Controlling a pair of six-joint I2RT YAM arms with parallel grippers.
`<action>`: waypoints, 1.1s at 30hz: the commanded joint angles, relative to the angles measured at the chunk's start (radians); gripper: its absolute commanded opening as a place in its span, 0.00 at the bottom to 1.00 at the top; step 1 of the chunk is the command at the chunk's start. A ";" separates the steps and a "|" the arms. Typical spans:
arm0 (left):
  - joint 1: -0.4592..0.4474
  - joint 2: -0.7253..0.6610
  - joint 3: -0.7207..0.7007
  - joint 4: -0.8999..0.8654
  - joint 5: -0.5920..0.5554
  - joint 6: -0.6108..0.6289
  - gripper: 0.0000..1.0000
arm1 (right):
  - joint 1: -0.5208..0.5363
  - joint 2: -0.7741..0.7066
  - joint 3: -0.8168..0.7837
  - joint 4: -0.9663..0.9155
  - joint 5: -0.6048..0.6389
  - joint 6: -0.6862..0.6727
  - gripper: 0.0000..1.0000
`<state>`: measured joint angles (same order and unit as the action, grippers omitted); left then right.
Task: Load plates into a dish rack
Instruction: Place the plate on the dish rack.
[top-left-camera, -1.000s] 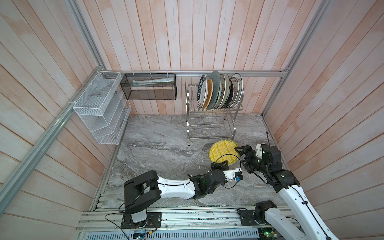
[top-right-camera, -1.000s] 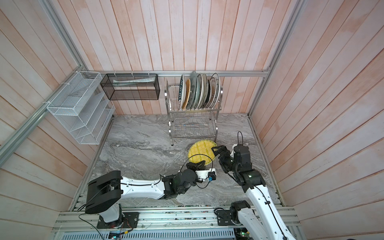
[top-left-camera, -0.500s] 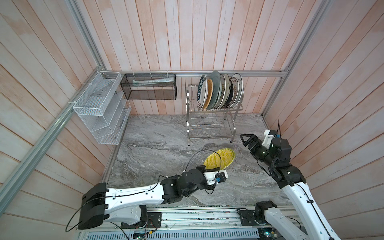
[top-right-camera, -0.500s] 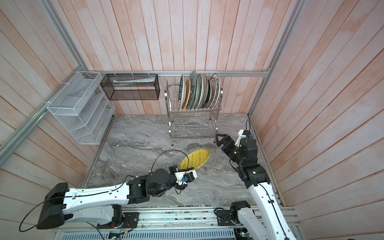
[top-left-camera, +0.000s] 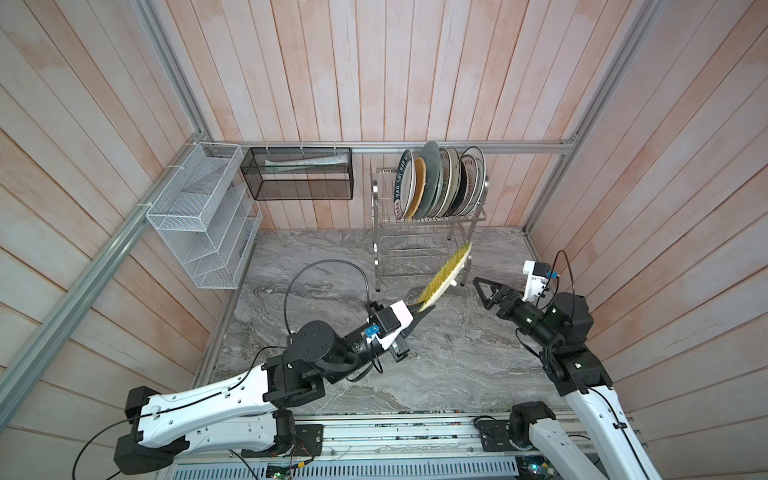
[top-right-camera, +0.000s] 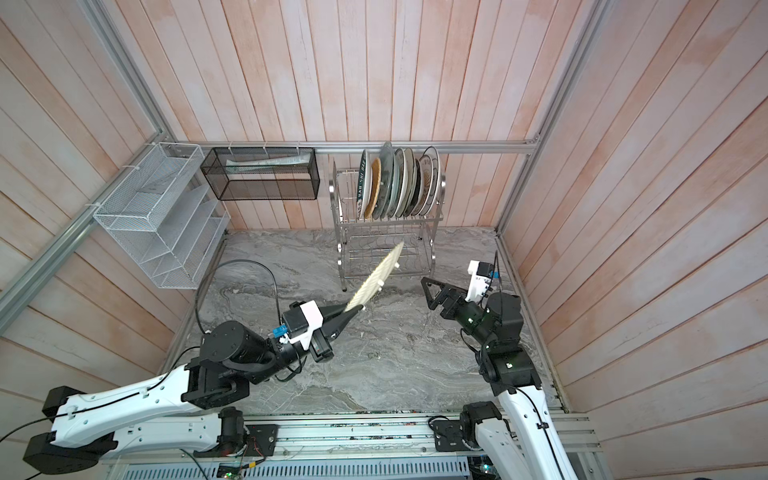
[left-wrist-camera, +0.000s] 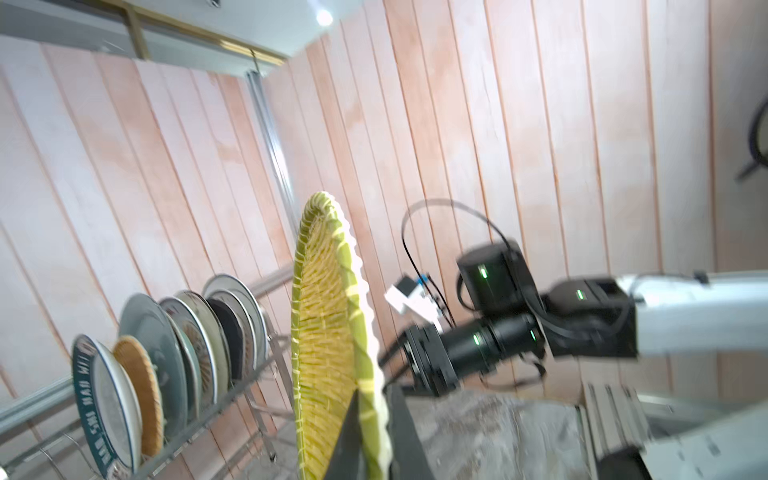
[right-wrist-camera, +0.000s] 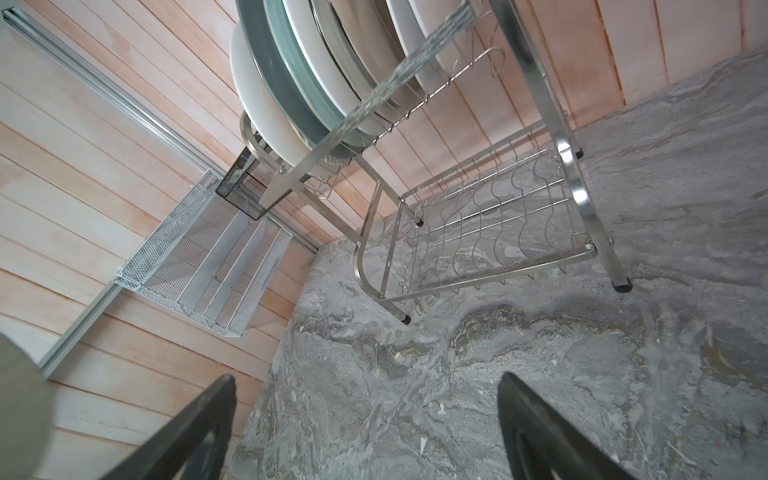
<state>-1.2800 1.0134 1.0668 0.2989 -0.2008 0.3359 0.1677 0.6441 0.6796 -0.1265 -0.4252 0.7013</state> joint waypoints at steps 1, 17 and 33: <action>0.039 0.085 0.123 0.220 -0.113 0.009 0.00 | -0.003 -0.037 -0.034 0.044 -0.055 -0.023 0.98; 0.604 0.559 0.593 0.072 0.057 -0.391 0.00 | 0.010 -0.138 -0.157 0.117 -0.194 0.004 0.98; 0.677 0.820 0.791 -0.023 0.031 -0.452 0.00 | 0.016 -0.125 -0.203 0.154 -0.223 0.030 0.98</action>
<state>-0.6128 1.8225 1.8149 0.2516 -0.1577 -0.1055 0.1761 0.5274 0.4839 -0.0063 -0.6277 0.7296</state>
